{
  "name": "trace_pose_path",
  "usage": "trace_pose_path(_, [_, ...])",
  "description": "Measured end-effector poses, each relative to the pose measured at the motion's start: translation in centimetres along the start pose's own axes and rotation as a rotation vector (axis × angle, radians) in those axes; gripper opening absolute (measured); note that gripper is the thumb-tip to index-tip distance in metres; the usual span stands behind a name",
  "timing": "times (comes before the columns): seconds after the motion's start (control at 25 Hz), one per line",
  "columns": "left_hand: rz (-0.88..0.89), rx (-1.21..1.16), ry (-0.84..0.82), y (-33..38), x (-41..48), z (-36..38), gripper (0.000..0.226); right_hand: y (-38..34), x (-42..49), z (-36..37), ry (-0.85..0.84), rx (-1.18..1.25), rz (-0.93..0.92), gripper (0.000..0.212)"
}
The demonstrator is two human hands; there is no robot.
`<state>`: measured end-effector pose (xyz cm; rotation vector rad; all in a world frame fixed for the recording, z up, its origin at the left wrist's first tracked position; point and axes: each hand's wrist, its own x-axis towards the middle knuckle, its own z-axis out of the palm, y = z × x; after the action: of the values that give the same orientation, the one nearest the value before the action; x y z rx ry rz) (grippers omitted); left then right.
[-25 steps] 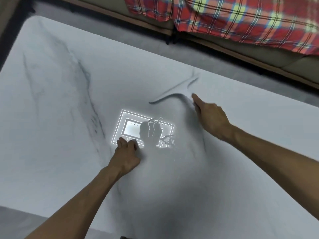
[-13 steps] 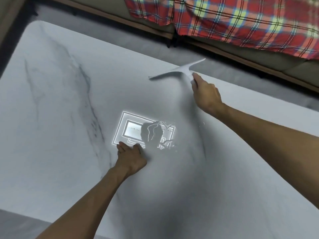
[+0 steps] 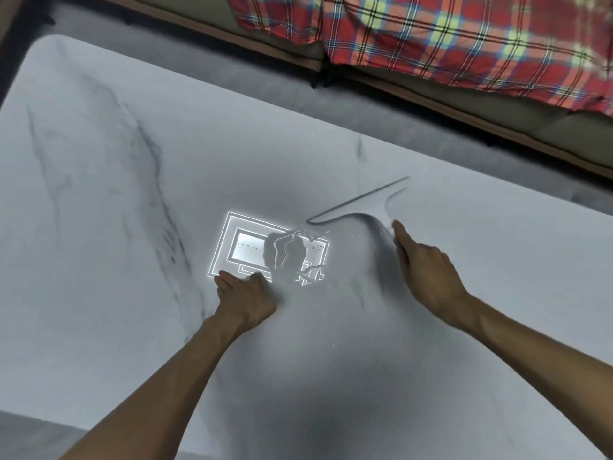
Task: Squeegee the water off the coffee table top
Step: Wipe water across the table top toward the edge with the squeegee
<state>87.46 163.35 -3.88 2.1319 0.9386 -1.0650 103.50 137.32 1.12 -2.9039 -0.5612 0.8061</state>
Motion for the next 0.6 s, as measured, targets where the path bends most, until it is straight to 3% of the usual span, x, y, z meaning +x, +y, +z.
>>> trace_pose_path(0.12, [0.046, 0.092, -0.03, 0.1, -0.5, -0.2, 0.057, 1.5, -5.5, 0.6, -0.107, -0.065, 0.039, 0.058])
trace_pose_path(0.24, [0.044, 0.086, -0.036, -0.1, -0.9, -0.3, 0.053, 0.7, -6.3, -1.0, -0.054, 0.045, 0.024, 0.049])
trace_pose_path(0.36, [0.069, 0.086, -0.044, -0.2, -1.1, -0.3, 0.048, -2.9, -0.3, -3.7, 0.12, 0.183, 0.035, 0.049])
trace_pose_path(0.6, [0.161, 0.088, 0.028, -2.6, -0.9, 0.9, 0.04, -13.8, 11.8, -4.7, 0.092, 0.321, 0.21, 0.051])
